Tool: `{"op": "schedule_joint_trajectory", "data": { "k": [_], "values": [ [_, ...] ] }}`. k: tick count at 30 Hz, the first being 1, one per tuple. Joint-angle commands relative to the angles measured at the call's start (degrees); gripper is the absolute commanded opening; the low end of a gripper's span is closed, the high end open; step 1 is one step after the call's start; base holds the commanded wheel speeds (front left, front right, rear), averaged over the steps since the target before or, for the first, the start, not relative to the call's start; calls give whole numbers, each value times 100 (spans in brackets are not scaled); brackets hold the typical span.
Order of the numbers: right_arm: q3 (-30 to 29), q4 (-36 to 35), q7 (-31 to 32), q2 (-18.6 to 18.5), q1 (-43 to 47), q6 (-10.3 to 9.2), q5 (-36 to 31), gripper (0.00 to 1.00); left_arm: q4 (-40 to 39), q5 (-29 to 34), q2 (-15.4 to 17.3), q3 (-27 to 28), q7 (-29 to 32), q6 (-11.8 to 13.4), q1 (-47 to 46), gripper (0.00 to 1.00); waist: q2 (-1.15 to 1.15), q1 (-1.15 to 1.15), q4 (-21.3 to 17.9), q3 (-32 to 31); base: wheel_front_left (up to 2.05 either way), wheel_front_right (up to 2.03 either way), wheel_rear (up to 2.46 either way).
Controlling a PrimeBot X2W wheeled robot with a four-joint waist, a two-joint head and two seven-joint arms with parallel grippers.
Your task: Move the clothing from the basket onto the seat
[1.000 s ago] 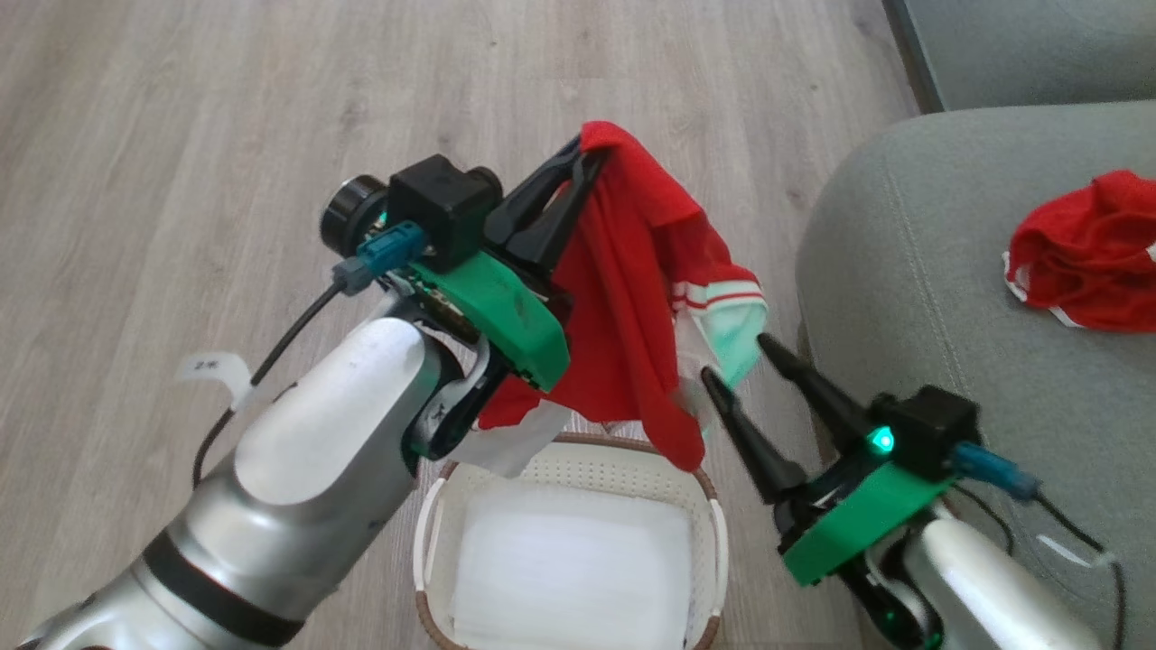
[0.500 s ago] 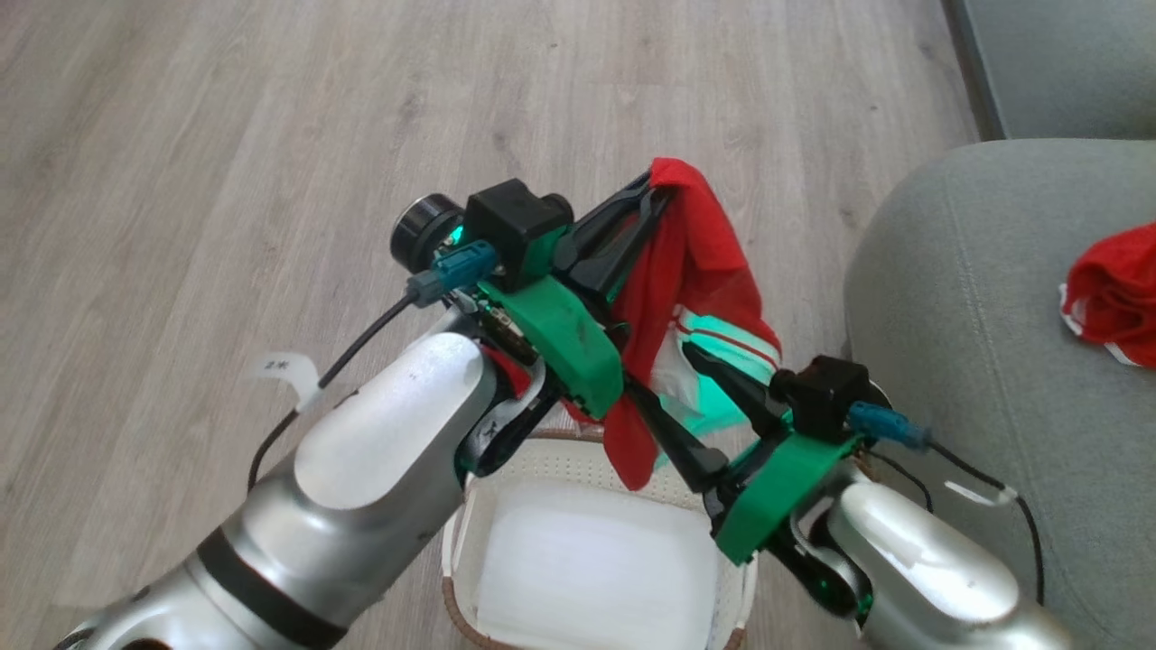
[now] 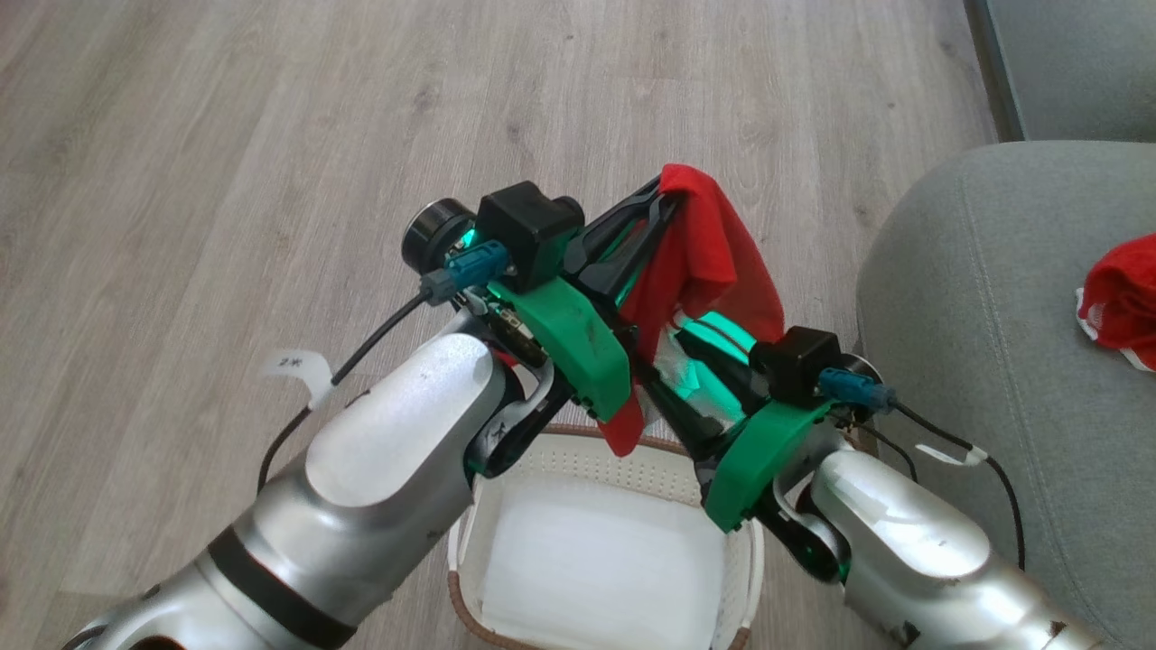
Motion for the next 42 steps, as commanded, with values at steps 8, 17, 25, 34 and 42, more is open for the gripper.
{"op": "schedule_joint_trajectory", "data": {
  "k": [8, 17, 25, 34, 42],
  "values": [
    [-108, -49, -37, 62, -194, -1, 15, 0, -117, -51, 72, 209, -86, 39, -418, 0, 0, 0, -67, -10, 0, 0, 0],
    [-805, -519, -37, -156, 179, -1, -207, 0, -52, -119, 211, 219, -142, 104, -212, 0, 0, 0, -167, -23, 0, 0, 0],
    [-1705, -1199, -37, -373, 710, -1, -544, 0, -142, -135, 339, 164, -173, 229, 83, 0, 0, 0, -303, -31, 0, 0, 0],
    [-2564, -1780, -37, -618, 1002, -1, -803, 0, -244, -120, 373, 60, -242, 322, 316, 100, 0, 0, -605, -32, 0, 0, 0],
    [-3081, -2266, -37, -903, 1161, -1, -939, 0, -315, -137, 374, -26, -305, 374, 506, 100, 0, 0, -1102, -15, 0, 0, 0]
  ]
}}
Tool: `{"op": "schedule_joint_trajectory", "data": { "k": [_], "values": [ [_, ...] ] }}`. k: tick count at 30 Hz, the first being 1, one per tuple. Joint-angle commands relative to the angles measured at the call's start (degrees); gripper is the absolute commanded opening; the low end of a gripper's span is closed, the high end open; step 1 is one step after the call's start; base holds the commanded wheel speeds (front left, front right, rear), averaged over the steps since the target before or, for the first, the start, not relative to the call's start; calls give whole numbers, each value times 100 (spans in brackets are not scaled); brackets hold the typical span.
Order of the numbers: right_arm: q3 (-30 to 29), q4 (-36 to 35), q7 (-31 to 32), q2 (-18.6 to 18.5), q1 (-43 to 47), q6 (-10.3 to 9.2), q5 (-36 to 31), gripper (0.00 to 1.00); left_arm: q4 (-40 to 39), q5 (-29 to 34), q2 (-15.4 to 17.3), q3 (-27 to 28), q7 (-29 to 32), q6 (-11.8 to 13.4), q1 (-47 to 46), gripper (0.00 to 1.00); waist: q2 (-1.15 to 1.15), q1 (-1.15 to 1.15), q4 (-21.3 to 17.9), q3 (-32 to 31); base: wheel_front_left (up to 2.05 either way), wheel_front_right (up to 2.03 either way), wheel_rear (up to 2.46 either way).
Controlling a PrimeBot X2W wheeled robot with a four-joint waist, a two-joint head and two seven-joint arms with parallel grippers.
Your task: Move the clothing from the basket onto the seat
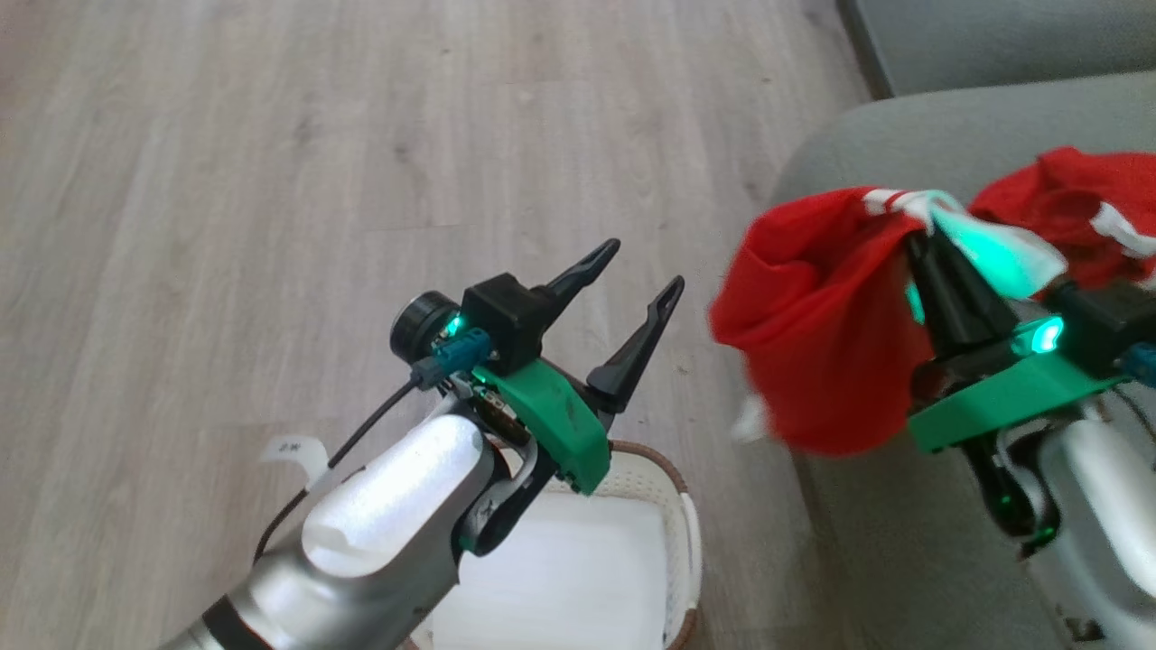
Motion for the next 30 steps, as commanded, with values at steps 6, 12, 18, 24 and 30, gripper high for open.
{"op": "schedule_joint_trajectory", "data": {
  "k": [6, 12, 18, 24, 30],
  "values": [
    [-127, -401, -37, -308, 1, -1, -61, 0, -103, -14, 83, 190, -137, 40, -183, 100, 0, 0, -595, 49, 0, 0, 0],
    [-314, -746, -37, -480, 154, -1, -65, 0, 10, 46, 78, 179, -231, 75, -200, 100, 0, 0, -1091, 105, 0, 0, 0],
    [-477, -1051, -37, -604, 378, -1, -58, 0, 101, 74, 68, 171, -290, 81, -232, 100, 0, 0, -1529, 191, 0, 0, 0],
    [-622, -1261, -37, -604, 542, -1, -26, 0, 212, 134, 44, 163, -347, 93, -312, 100, 0, 0, -1890, 291, 0, 0, 0],
    [-661, -1429, -37, -598, 597, -1, 31, 0, 341, 133, 4, 193, -409, 88, -352, 100, 0, 0, -2137, 377, 0, 0, 0]
  ]
}}
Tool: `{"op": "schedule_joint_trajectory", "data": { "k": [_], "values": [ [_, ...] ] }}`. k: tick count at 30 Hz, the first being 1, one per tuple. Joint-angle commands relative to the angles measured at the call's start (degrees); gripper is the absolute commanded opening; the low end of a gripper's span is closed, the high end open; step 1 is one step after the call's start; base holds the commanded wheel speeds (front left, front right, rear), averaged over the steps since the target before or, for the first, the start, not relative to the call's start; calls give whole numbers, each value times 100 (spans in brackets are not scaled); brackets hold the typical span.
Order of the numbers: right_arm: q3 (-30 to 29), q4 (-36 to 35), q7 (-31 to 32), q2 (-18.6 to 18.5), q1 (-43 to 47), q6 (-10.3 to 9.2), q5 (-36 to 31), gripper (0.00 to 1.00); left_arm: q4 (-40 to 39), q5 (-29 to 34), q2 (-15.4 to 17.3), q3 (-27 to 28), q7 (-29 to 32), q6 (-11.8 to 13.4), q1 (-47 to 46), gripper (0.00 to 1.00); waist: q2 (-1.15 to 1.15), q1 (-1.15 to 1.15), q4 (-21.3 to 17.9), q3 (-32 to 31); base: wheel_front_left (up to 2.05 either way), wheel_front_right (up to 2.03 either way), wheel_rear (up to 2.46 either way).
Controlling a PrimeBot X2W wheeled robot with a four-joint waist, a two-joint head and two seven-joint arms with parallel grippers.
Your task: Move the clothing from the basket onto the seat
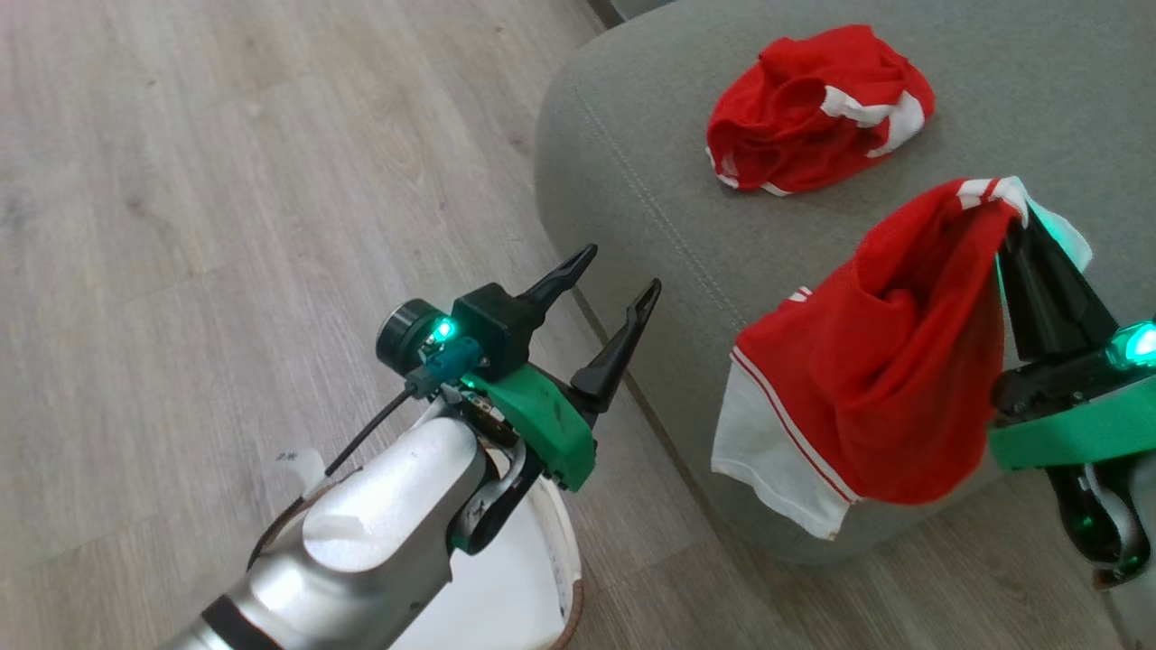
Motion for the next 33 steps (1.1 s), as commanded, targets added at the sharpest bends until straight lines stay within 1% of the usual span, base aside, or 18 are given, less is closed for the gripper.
{"op": "schedule_joint_trajectory", "data": {
  "k": [1, 6, 12, 20, 26, 33],
  "values": [
    [-2, -231, -37, -114, -82, -1, 50, 0, -127, 42, 55, 244, -64, 30, -341, 100, 0, 0, -82, 46, 0, 0, 0],
    [-27, -291, -37, -155, -136, -1, 85, 0, -61, 57, 31, 264, -98, 34, -394, 100, 0, 0, -178, 123, 0, 0, 0],
    [102, -362, -37, -444, -524, -1, 196, 0, -7, 90, 29, 270, -96, 24, -541, 100, 0, 0, -147, 330, 0, 0, 0],
    [133, 26, -37, -1184, -1615, -1, 391, 0, 0, 236, -90, 147, -46, 51, -777, 100, 0, 0, 4, 740, 0, 0, 0],
    [198, 573, -37, -1755, -2551, -1, 632, 0, 4, 399, -302, -71, 41, 4, -1028, 100, 0, 0, 119, 1164, 0, 0, 0],
    [67, 1191, -37, -2381, -3501, -1, 817, 0, 113, 558, -563, -237, 37, -26, -1440, 100, 0, 0, 284, 1759, 0, 0, 0]
  ]
}}
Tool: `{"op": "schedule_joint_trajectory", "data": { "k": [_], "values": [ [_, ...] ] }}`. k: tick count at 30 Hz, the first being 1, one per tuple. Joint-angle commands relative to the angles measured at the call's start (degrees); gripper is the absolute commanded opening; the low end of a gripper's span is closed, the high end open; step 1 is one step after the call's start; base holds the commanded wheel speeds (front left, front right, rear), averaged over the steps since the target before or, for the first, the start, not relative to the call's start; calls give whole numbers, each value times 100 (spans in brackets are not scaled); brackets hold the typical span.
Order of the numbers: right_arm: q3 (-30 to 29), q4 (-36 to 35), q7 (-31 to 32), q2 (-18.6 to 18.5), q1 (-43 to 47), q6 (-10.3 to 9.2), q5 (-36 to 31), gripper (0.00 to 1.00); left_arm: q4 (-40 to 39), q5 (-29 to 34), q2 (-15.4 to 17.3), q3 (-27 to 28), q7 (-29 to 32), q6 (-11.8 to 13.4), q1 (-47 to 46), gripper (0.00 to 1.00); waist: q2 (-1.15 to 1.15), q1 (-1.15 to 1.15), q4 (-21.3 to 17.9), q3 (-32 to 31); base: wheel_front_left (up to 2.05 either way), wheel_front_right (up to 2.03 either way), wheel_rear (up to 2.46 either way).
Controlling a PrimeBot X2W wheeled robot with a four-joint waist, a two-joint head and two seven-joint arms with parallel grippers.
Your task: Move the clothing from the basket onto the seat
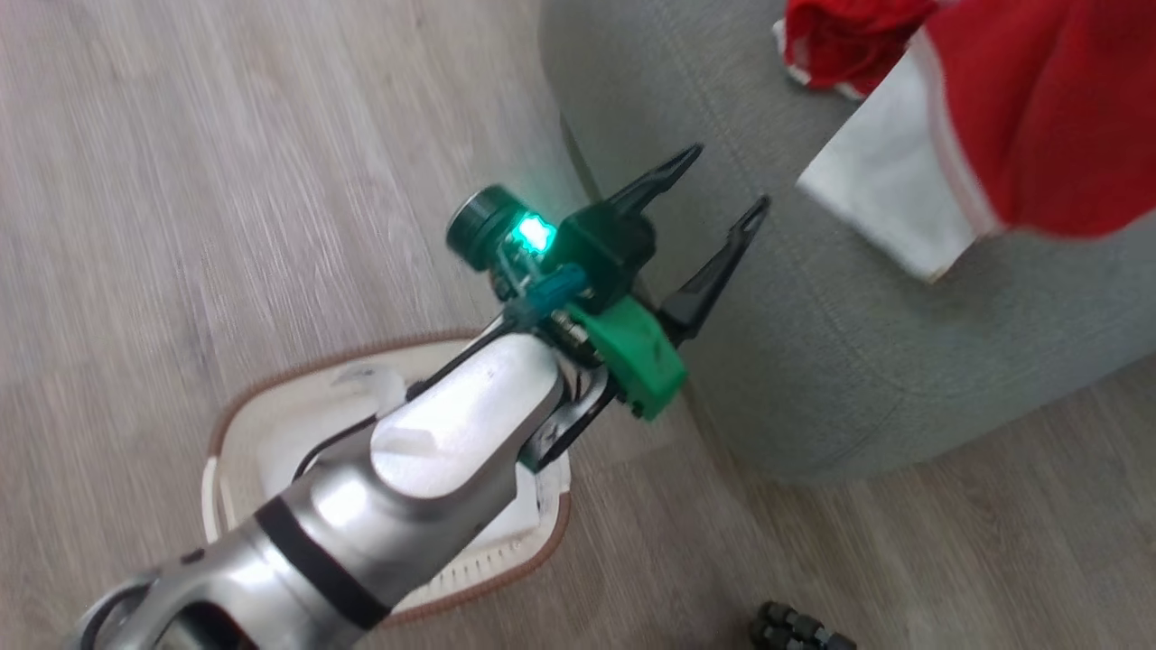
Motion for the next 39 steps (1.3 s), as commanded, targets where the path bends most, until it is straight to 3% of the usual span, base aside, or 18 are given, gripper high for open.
{"op": "schedule_joint_trajectory", "data": {
  "k": [1, 6, 11, 20, 25, 30, 39],
  "values": [
    [-85, -20, -36, -354, -181, -2, 67, 0, -119, 70, -53, 119, -26, -23, -327, 100, 0, -1, 114, 287, 0, 0, 0],
    [-128, 588, -36, -880, -761, -2, 273, 0, 22, 125, -174, -47, -61, -57, -597, 100, 0, -1, 277, 726, 0, 0, 0],
    [-354, 1335, -36, -1182, -1166, -2, 333, 0, 127, 119, -221, -222, -81, -39, -850, 100, 0, -1, 464, 1144, 0, 0, 0],
    [-404, 2333, -36, -873, -1588, -2, -138, 0, 20, -86, -230, -639, -40, 175, -1274, 100, 0, -1, 727, 1854, 0, 0, 0],
    [225, 2959, -36, -652, -1810, -2, -155, 0, -11, -258, -230, -860, -102, 289, -1428, 100, 0, -1, 875, 1990, 0, 0, 0],
    [1237, 3717, 245, -678, -2006, -2, 185, 0, -51, -443, -231, -992, -190, 417, -1511, 100, 0, -1, 1042, 1995, 0, 0, 0],
    [2650, 3918, 1192, -819, -1949, -2, 1327, 0, 4, -670, -231, -1134, -268, 546, -1520, 100, 0, -1, 1122, 1888, 0, 0, 0]
  ]
}}
